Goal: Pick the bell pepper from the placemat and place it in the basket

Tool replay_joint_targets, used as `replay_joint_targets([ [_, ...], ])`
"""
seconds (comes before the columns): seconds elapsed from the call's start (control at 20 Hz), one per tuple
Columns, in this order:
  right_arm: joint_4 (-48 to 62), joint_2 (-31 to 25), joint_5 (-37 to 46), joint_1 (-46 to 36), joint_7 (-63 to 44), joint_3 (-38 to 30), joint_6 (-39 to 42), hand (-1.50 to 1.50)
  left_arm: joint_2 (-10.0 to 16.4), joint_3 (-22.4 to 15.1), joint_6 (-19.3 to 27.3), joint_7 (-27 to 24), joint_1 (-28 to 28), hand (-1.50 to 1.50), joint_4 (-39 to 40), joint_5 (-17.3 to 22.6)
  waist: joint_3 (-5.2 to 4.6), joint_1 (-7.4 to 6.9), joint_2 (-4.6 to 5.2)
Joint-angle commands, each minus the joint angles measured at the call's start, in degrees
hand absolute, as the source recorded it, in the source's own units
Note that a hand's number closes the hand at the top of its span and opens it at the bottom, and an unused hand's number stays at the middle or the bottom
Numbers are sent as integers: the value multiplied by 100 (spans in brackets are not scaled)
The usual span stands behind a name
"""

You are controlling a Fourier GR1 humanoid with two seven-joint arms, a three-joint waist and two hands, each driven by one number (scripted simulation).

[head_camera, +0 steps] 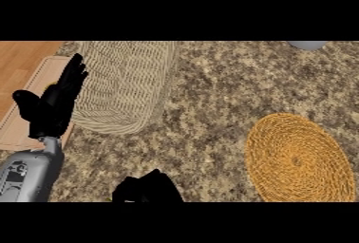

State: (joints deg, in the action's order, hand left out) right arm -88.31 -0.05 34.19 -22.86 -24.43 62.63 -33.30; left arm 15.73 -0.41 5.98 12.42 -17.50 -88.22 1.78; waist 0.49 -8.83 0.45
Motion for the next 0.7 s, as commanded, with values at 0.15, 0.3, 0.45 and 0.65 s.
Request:
replay_joint_targets([
  [0.15,-145,5,-320,-983,-936,286,-887,150,-194,-31,122,76,66,0,268,-41,-67,208,-5],
  [0.3,-205,5,-452,-1340,-1173,129,-1431,150,-83,52,-32,-4,219,0,277,31,-70,143,-4],
  [0.45,-76,5,-563,-2017,-1565,-169,-1534,150,-100,38,-10,28,132,0,274,-8,-81,150,-9],
  [0.65,351,5,-659,-2838,-2104,-412,-1593,150,-99,27,-32,127,38,0,268,-20,-85,168,-31],
])
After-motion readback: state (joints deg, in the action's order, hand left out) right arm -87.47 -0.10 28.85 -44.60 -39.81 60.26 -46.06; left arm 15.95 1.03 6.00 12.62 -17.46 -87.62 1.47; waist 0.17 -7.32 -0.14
